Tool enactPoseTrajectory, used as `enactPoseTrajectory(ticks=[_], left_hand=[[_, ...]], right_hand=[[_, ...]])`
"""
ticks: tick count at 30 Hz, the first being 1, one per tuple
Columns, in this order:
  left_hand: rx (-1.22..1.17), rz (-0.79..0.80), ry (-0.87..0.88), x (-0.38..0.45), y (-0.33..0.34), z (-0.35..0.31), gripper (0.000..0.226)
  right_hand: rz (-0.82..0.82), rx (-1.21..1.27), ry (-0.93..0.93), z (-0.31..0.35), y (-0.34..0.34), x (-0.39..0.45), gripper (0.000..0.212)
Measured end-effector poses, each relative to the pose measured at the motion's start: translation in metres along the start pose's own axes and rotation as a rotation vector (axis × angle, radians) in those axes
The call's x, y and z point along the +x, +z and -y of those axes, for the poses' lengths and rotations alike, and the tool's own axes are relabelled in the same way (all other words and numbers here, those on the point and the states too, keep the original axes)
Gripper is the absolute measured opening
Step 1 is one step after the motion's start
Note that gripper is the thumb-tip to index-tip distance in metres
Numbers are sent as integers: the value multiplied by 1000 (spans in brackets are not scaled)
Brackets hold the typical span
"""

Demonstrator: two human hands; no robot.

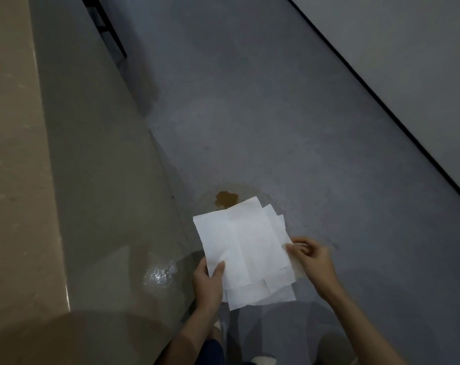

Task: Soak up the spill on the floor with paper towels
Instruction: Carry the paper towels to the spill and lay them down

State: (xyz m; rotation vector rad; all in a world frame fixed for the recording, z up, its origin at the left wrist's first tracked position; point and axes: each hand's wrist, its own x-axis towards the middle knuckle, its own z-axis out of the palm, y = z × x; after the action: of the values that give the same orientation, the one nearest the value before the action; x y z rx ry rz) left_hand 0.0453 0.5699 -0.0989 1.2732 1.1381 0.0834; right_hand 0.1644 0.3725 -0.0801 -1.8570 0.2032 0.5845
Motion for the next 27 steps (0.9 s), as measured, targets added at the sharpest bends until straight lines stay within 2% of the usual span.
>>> enactPoseTrajectory(ticks=[4, 7, 10, 13, 16, 18, 20, 24, 27], left_hand=[[-2, -5, 1, 0, -3, 2, 30], [-20, -16, -48, 2, -3, 4, 27], [-34, -1, -116, 4, -2, 8, 29], [-29, 50, -145, 4, 3, 7, 33], [19, 92, -141, 6, 7, 7, 33], [53, 119, -143, 8, 11, 8, 34], [79, 142, -159, 8, 13, 6, 33], [107, 203, -169, 10, 17, 8, 31], [146, 217, -136, 8, 18, 8, 23]], right_hand=[[-43, -77, -9, -16, 6, 2, 10], [-127, -110, -97, -16, 10, 0, 14], [-111, -88, -140, -17, 12, 1, 17], [-26, 16, 66, -31, 13, 11, 23], [78, 122, 397, -45, 11, 23, 46], [157, 161, 512, -51, 10, 27, 52], [216, 148, 537, -54, 8, 28, 51], [204, 114, 540, -64, 10, 24, 26], [229, 138, 553, -66, 10, 26, 28]])
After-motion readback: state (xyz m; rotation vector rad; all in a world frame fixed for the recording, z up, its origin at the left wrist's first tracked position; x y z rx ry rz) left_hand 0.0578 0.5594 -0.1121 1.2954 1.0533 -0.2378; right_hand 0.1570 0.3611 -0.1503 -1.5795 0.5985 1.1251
